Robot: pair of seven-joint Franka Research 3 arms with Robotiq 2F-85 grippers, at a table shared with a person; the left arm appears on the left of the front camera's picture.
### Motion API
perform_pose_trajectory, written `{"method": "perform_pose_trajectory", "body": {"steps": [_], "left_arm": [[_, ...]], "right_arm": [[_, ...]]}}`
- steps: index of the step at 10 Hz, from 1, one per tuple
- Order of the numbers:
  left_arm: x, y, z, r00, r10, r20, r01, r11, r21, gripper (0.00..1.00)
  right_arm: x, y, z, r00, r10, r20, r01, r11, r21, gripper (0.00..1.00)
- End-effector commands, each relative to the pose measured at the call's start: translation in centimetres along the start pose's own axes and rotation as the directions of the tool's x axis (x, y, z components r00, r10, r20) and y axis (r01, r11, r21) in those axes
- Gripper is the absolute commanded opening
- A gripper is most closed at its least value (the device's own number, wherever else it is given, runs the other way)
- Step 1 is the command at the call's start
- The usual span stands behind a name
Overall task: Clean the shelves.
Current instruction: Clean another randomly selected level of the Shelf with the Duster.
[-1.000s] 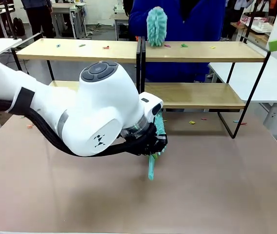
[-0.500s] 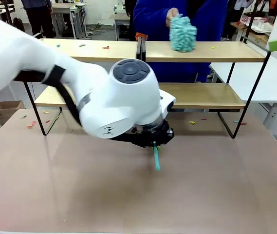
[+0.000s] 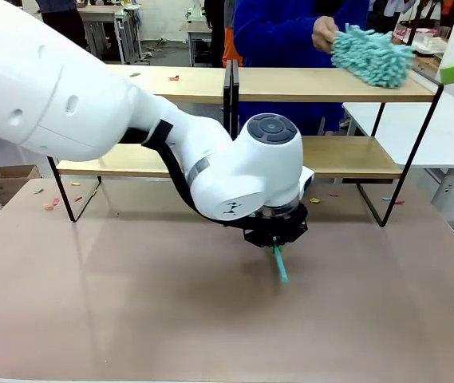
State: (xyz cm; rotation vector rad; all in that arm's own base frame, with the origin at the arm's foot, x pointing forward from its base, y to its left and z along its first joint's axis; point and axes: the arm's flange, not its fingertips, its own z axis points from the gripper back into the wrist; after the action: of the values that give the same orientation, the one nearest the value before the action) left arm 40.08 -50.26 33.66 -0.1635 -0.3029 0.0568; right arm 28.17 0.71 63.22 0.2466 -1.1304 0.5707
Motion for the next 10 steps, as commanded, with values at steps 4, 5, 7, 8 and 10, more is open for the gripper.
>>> {"method": "perform_pose_trajectory", "body": {"steps": [4,5,7,8,10], "left_arm": [[0.8,-1.5,0.1,0.997,-0.050,0.054,0.058,0.987,-0.150,0.12],[1.4,-1.8,-0.1,0.994,-0.081,0.073,0.093,0.980,-0.176,0.12],[2.4,-3.0,-1.3,0.984,-0.165,0.060,0.173,0.969,-0.176,0.12],[2.6,-3.6,-1.8,0.975,-0.217,0.042,0.221,0.957,-0.186,0.12],[2.6,-3.9,-1.4,0.961,-0.274,0.046,0.276,0.923,-0.268,0.12]], "right_arm": [[0.0,0.0,-0.1,1.000,0.001,0.002,-0.001,1.000,-0.001,1.00],[0.0,0.0,-0.1,1.000,0.001,0.002,-0.001,1.000,-0.001,1.00],[0.0,0.0,-0.1,1.000,0.001,0.002,-0.001,1.000,-0.001,1.00],[0.0,0.0,-0.1,1.000,0.001,0.002,-0.001,1.000,-0.001,1.00],[0.0,0.0,-0.1,1.000,0.001,0.002,-0.001,1.000,-0.001,1.00]]}}
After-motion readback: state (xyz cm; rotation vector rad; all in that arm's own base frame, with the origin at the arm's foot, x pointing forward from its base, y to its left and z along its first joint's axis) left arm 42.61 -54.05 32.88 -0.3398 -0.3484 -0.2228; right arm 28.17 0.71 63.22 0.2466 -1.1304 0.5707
